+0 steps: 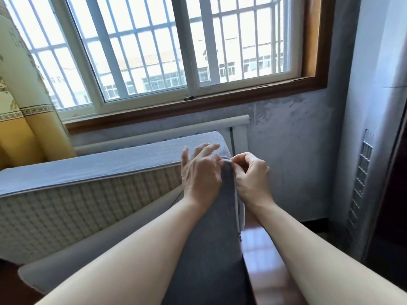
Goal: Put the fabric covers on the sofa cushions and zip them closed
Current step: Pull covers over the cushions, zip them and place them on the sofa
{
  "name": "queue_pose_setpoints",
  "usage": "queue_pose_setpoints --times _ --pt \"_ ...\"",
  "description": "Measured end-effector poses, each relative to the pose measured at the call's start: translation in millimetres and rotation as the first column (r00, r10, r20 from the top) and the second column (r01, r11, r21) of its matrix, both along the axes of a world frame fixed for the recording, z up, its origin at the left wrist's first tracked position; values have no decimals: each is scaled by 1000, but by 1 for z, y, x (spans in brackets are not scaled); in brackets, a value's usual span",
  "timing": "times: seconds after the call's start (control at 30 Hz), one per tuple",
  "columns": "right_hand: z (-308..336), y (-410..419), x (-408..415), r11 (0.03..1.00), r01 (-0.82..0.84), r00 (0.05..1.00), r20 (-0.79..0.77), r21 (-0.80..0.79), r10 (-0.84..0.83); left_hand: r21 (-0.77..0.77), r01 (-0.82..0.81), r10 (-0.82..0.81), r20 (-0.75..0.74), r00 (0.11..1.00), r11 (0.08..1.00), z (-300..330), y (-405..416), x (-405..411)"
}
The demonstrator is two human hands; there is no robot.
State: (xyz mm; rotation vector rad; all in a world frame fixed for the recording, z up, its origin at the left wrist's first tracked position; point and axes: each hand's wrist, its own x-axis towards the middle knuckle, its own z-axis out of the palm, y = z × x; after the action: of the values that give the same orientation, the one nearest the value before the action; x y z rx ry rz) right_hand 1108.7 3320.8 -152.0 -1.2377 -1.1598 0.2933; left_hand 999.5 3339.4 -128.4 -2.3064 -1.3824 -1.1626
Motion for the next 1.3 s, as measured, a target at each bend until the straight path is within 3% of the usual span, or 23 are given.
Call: queue_pose_setpoints --times 0.23,0.7,1.0,1.3 --pt "-25 9 -1 1000 29 999 38 12 -29 39 95 -101 182 978 995 -6 6 3" --pt "-31 19 7 994 68 997 15 89 -70 203 108 -166 294 941 973 -16 19 8" --pt "-114 14 18 987 51 999 4 -150 -51 218 47 -102 250 963 975 -17 22 10" --pt "-190 16 9 913 50 999 9 -404 -51 288 35 -125 301 945 957 -26 23 12"
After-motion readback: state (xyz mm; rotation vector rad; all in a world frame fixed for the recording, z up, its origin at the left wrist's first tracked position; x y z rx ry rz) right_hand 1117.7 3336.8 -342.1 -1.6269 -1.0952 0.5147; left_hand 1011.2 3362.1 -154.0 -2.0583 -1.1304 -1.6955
